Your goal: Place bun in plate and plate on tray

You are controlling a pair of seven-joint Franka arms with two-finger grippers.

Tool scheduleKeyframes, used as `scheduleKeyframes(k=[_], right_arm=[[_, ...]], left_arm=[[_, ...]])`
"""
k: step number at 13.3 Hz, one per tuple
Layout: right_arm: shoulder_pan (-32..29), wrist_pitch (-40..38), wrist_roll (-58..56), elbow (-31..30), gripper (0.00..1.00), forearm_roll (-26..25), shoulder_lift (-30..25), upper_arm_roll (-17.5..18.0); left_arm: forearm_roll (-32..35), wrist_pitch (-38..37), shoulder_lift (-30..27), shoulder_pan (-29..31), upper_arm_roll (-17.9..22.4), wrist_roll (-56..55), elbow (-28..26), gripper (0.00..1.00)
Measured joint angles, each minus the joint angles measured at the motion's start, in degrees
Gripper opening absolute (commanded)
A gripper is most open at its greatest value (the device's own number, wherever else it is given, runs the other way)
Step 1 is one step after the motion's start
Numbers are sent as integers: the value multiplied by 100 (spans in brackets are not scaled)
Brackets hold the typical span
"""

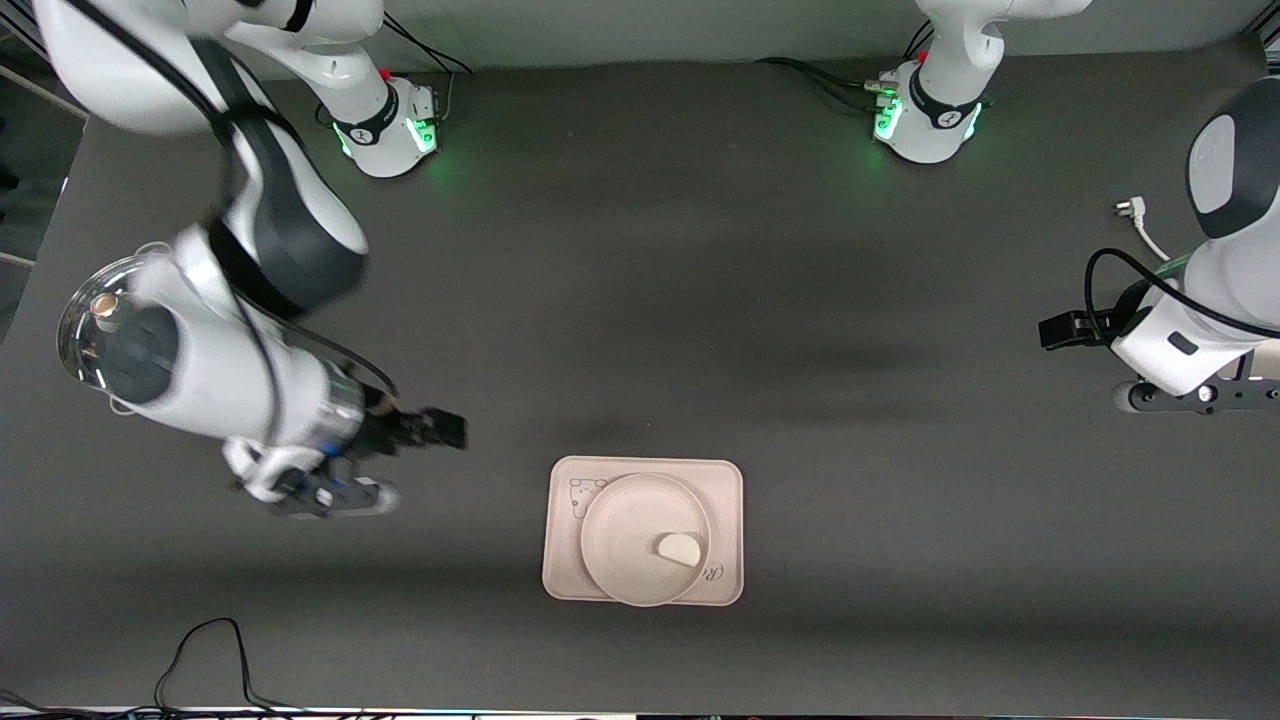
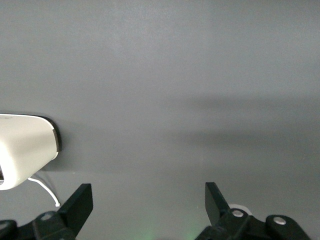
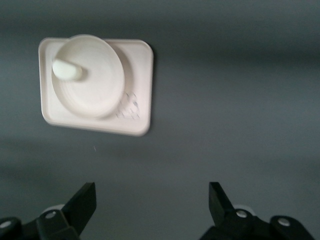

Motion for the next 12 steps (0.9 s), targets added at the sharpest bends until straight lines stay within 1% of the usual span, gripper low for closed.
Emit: scheduleKeyframes(k=[2,4,6,7,8,10,12], right_arm=[[-260,-437,-387,-410,100,11,-813,-31],[-389,-504,-614,-1020,100,25,-1404,-228],[-410,-295,-714,-1610,100,102,-1663,-431],[-407,-182,-836,-1833,100,255,-1718,-567],[-404,-91,-1077,-1981,100,420,-1748,-749],[-418,138,-1452,-2271,100,568,-1885,-1033],[-416,654,-1551,-2857,100,588,-2257,-1088]], left_arm=[[1,0,11,1,2,0,0,100],[2,0,25,3,4,0,0,100],[3,9,29,3,6,0,0,100],[3,18,29,4,6,0,1,100],[3,40,29,5,7,0,0,100],[2,121,25,11,8,0,-2,100],[-4,142,-65,24,10,0,-24,100]])
